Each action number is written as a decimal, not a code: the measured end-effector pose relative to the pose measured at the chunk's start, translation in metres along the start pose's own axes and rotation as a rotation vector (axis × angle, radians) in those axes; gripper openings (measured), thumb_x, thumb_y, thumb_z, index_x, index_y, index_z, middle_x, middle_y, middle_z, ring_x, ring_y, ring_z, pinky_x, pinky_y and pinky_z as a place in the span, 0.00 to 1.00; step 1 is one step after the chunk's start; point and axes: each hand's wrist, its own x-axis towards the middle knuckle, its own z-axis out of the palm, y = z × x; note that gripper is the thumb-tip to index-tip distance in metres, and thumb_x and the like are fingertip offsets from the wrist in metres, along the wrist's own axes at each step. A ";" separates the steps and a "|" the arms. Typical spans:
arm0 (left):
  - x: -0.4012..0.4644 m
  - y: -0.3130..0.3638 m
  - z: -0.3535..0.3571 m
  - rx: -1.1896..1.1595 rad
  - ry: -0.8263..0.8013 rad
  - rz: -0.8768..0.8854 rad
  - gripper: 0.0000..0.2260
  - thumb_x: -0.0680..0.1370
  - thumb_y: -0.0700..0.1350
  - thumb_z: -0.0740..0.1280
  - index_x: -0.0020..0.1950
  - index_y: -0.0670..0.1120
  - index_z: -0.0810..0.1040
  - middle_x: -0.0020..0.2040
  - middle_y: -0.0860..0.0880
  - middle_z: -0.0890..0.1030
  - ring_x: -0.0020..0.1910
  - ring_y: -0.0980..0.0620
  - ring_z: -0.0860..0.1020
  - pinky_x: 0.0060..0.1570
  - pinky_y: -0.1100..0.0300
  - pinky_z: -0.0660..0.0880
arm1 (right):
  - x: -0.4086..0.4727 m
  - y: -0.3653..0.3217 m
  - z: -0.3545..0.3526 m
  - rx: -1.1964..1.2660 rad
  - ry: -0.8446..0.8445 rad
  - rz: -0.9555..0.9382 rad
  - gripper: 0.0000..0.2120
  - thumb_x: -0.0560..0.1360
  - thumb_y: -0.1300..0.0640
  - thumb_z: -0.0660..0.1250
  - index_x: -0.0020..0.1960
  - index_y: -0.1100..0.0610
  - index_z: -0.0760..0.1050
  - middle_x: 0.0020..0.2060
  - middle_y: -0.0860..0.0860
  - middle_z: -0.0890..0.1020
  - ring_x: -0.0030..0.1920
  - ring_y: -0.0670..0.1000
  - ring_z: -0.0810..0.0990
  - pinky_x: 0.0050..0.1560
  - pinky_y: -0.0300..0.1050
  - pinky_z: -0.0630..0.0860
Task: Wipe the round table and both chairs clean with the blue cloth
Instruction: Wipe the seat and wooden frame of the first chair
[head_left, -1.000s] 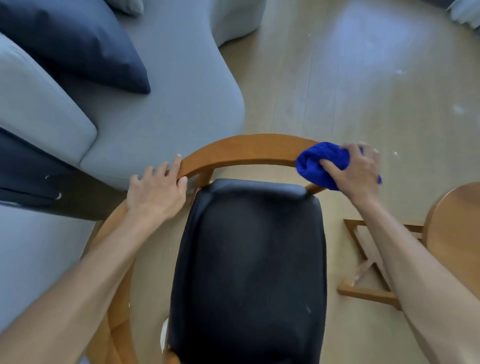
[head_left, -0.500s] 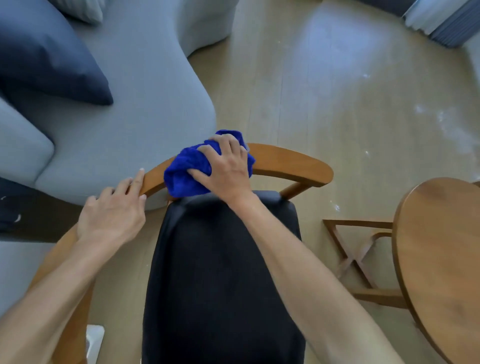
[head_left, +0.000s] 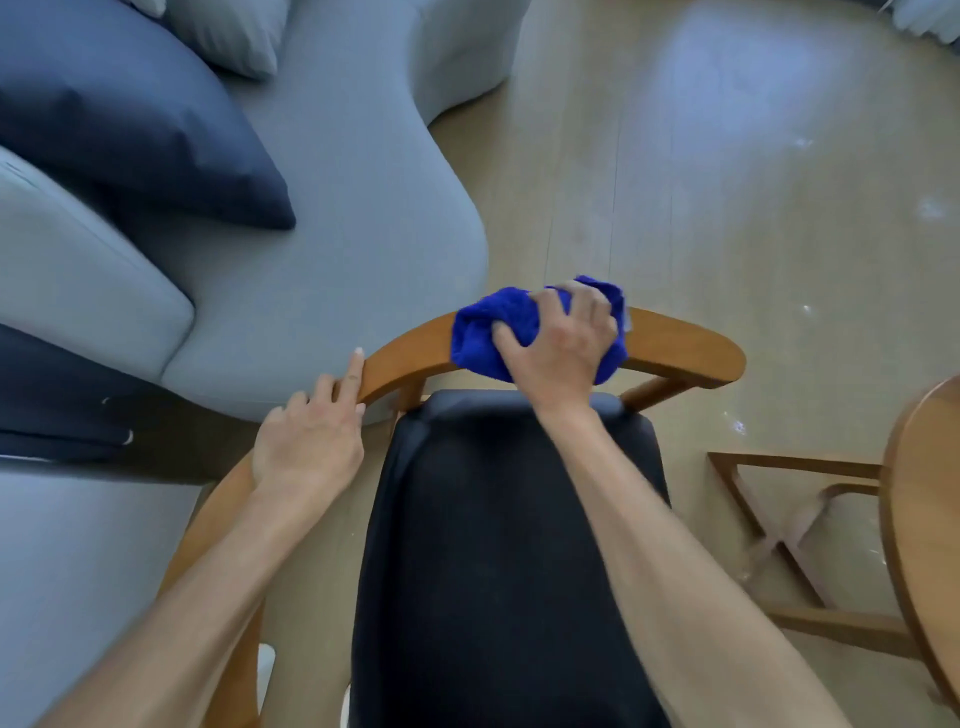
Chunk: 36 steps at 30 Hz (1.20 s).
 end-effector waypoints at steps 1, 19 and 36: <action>0.000 0.000 -0.001 0.004 -0.012 -0.013 0.26 0.83 0.52 0.51 0.79 0.47 0.48 0.54 0.47 0.74 0.43 0.47 0.76 0.36 0.56 0.66 | -0.008 -0.031 0.011 0.033 -0.023 -0.092 0.19 0.67 0.43 0.72 0.50 0.57 0.80 0.56 0.57 0.77 0.61 0.61 0.72 0.61 0.58 0.66; 0.000 0.002 -0.001 -0.025 0.013 -0.030 0.25 0.83 0.52 0.48 0.78 0.47 0.46 0.58 0.48 0.73 0.48 0.48 0.75 0.42 0.56 0.68 | 0.016 0.082 -0.031 -0.057 0.046 0.206 0.24 0.69 0.42 0.68 0.54 0.62 0.78 0.58 0.60 0.75 0.62 0.63 0.70 0.59 0.58 0.66; -0.026 -0.048 -0.021 -0.221 -0.256 -0.133 0.27 0.76 0.58 0.60 0.72 0.50 0.58 0.58 0.48 0.75 0.54 0.48 0.76 0.50 0.52 0.75 | 0.013 0.089 -0.050 -0.032 -0.198 -0.199 0.22 0.67 0.50 0.76 0.57 0.60 0.78 0.60 0.61 0.75 0.63 0.64 0.71 0.62 0.60 0.67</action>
